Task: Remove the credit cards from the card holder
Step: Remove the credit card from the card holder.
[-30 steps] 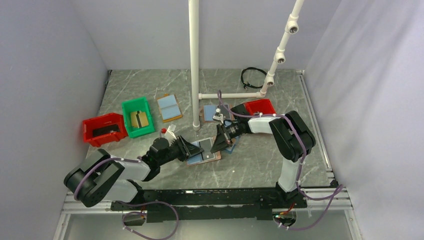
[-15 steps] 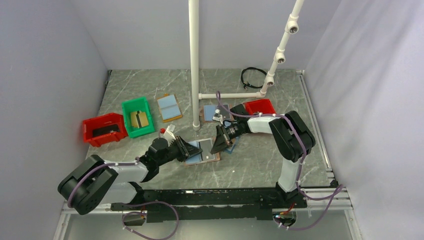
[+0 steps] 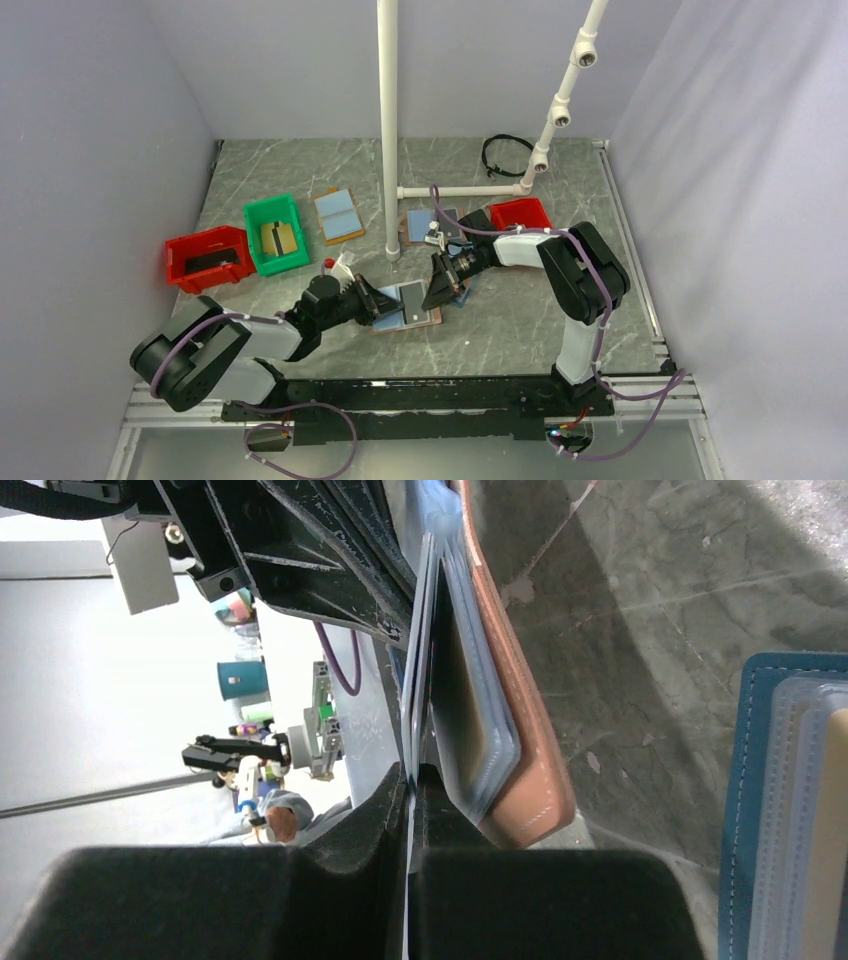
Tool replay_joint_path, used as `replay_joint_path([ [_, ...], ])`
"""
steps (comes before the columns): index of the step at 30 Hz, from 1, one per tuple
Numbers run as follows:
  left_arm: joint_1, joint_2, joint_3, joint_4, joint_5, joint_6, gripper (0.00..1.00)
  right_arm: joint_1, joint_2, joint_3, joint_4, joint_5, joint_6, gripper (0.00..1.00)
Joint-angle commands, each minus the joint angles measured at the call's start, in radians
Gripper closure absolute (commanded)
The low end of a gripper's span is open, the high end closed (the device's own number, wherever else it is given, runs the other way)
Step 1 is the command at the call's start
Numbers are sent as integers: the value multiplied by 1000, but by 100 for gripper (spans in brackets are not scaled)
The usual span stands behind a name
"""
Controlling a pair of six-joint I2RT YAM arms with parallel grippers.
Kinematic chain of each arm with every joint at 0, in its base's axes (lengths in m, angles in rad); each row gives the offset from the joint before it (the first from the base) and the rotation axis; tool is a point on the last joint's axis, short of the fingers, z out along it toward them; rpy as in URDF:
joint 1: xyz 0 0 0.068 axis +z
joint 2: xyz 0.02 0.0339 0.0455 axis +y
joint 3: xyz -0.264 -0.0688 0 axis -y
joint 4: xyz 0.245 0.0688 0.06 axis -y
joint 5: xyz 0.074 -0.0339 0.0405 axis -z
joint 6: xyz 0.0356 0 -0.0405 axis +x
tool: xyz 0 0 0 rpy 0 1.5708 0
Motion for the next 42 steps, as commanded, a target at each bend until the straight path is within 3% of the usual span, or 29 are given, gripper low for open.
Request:
replay_joint_path([
  [1,-17,-66,71,148,56,2,100,36,0,41,16,18,-30,100],
  [4,-17,-93,59,128,52,18,100,36,4,52,-14,9,-61,97],
  [9,-16,-136,14,66,36,91,100,26,6,91,-102,7,-153,72],
  [16,-6,-250,-32,-49,44,171,100,17,-27,122,-201,3,-306,55],
  [30,13,-526,-23,-394,76,294,100,-7,-62,159,-328,49,-491,47],
  [42,14,-410,-42,-286,122,259,100,6,-15,156,-316,110,-484,46],
])
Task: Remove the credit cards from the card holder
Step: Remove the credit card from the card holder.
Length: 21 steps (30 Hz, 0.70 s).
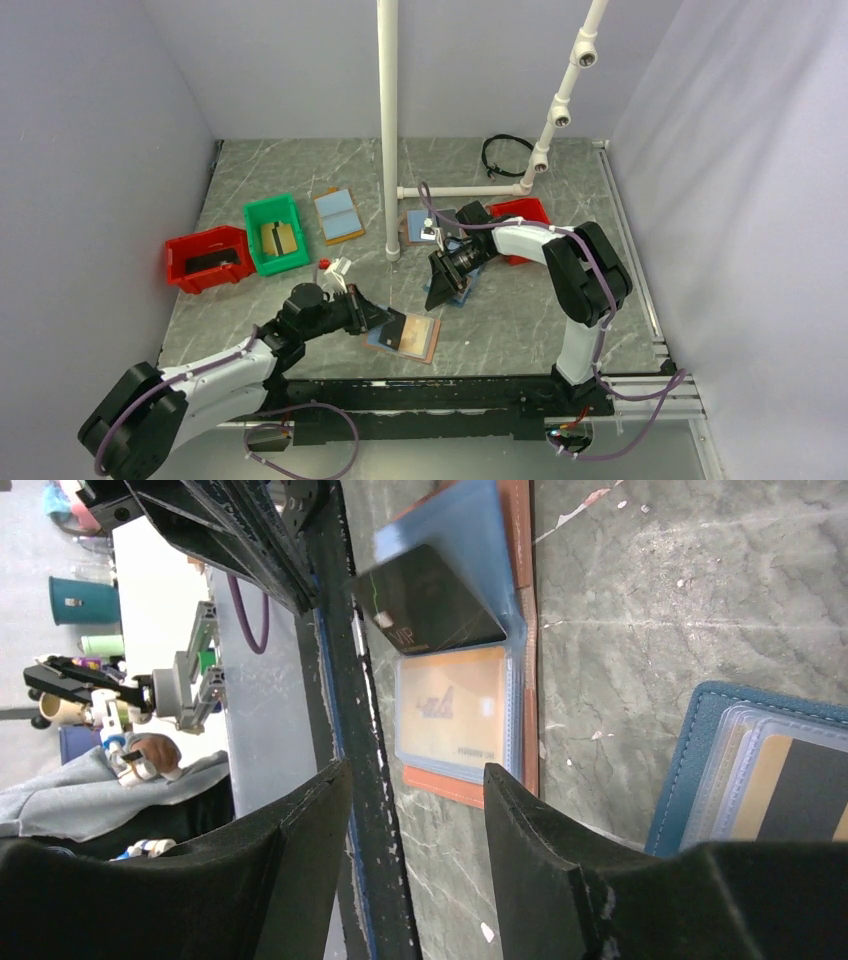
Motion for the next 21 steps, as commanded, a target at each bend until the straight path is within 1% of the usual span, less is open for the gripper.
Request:
replay_joint_path([
  [1,5,55,7,77,37,0,100,7,3,29,-5,11,-37,46],
  [4,4,74,23,49,31,10,100,7,2,29,-6,6,-39,46],
  [8,4,41,78,-114,-14,56,100,11,5,31,-15,-5,-47,47],
  [9,4,19,97,-172,-33,70,96,13,7,32,-17,-8,-48,47],
  [10,4,4,116,-246,-43,84,88,15,7,33,-18,-10,-49,47],
  [13,4,-29,169,-393,-71,109,64,28,12,33,-23,-26,-55,47],
  [14,4,-32,187,-440,-82,116,59,37,16,34,-28,-32,-58,47],
  [16,4,-22,222,-529,-99,126,53,63,27,36,-27,-48,-50,48],
  [18,4,7,240,-570,-100,136,51,97,36,27,20,-56,-3,53],
  [21,4,57,246,-568,-87,140,50,129,47,11,96,-43,103,74],
])
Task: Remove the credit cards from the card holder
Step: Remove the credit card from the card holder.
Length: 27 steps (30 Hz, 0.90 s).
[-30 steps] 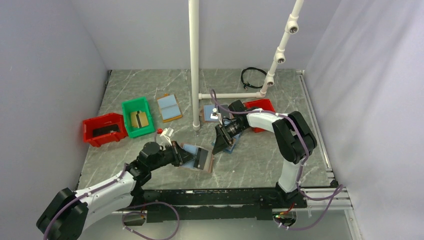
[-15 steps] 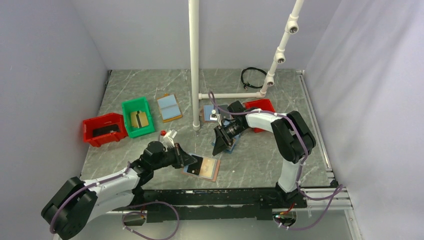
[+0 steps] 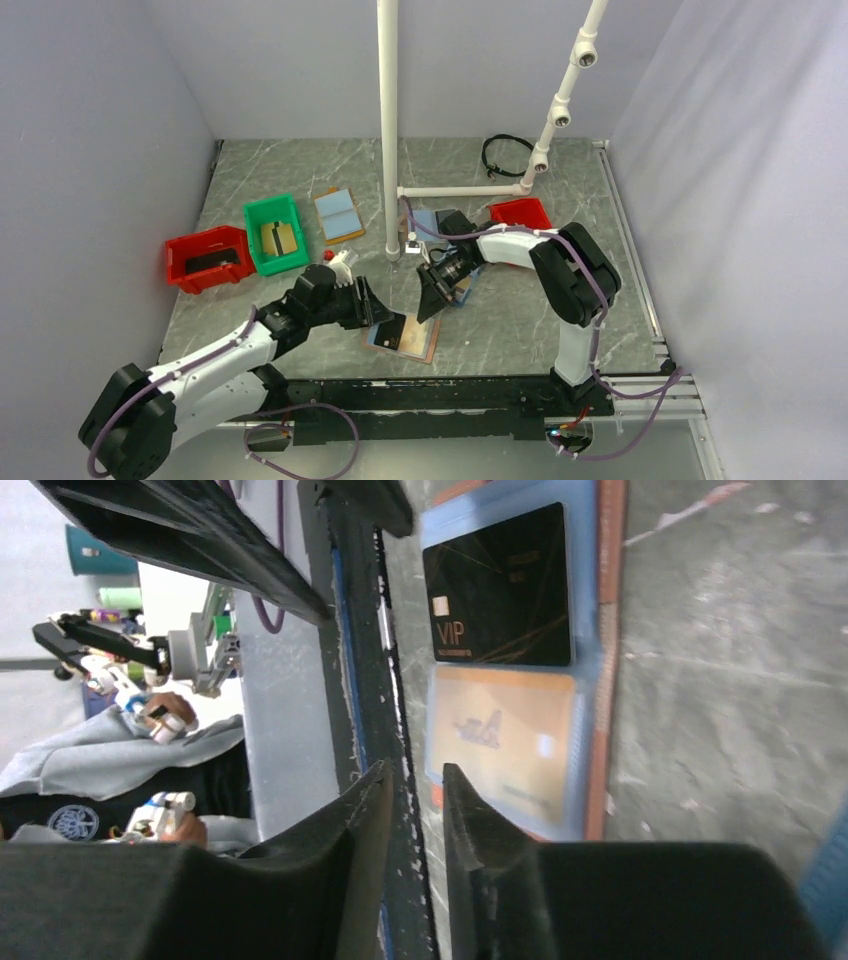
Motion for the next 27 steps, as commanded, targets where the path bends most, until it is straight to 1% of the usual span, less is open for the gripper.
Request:
replay_joint_path([
  [1,3,67,25,-90,-11,34,49,50,20,0,122,-22,137,80],
  [4,3,99,23,-78,-20,40,48,52,12,-43,235,23,269,92],
  [5,4,107,26,-80,-25,44,48,51,6,-58,277,42,309,94],
  [6,4,115,29,-84,-29,49,48,50,-2,-78,322,64,356,98],
  [7,3,119,31,-88,-33,51,47,49,-7,-95,356,77,388,100],
  [12,3,140,31,-87,-32,57,47,48,-5,-134,457,89,484,100],
  [18,3,178,25,-70,-35,53,46,42,-20,-159,521,98,556,100],
  [23,3,221,17,-23,-26,39,45,44,-29,-194,615,159,703,100],
  [27,4,230,17,-22,-24,24,45,56,-21,-217,686,163,778,100],
])
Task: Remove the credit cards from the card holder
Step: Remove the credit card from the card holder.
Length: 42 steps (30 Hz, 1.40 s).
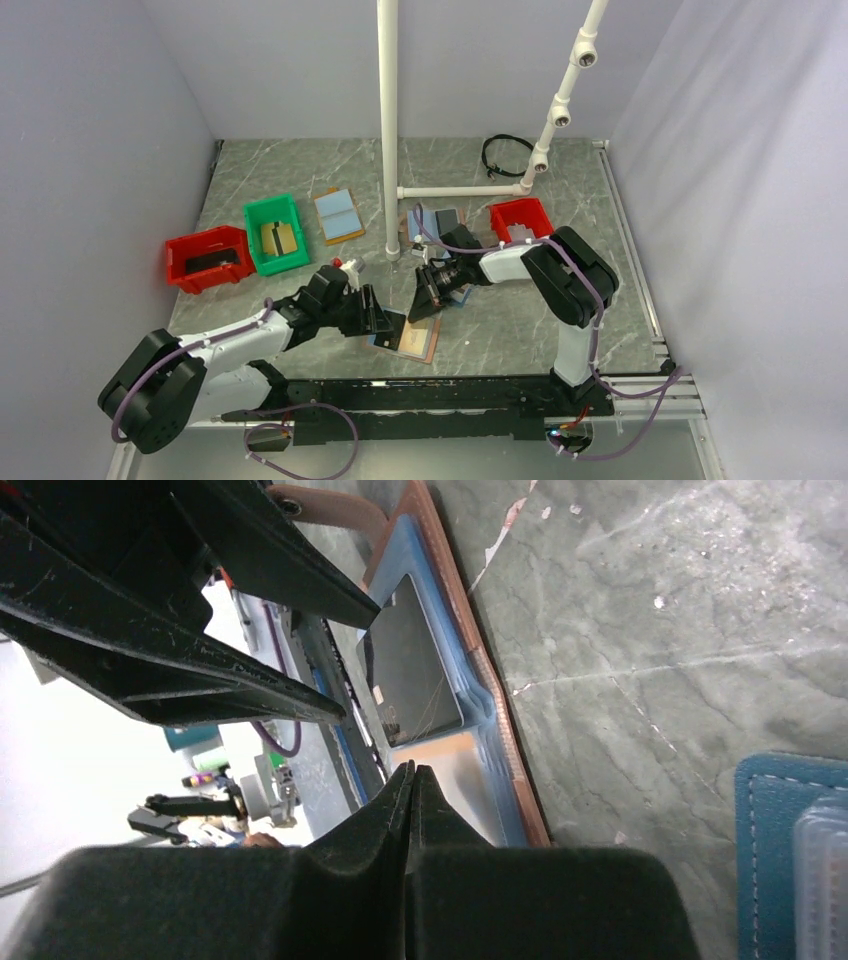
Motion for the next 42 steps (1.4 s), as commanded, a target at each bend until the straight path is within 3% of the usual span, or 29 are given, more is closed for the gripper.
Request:
replay_joint_path([
  [1,3,21,4,9,-25,-7,45,11,-35,-23,135,30,127,100],
  [9,3,35,-37,74,-23,-60,44,38,-14,-26,180,62,183,100],
  [17,3,35,-28,6,-60,-75,44,69,31,46,-36,258,42,100],
  [22,4,9,-22,-64,-82,-71,40,68,57,56,-75,311,22,100],
  [32,3,30,-84,7,-14,-148,40,66,62,59,-58,227,32,100],
  [42,3,-32,-77,-123,-37,-137,39,63,-41,54,-18,131,30,100],
])
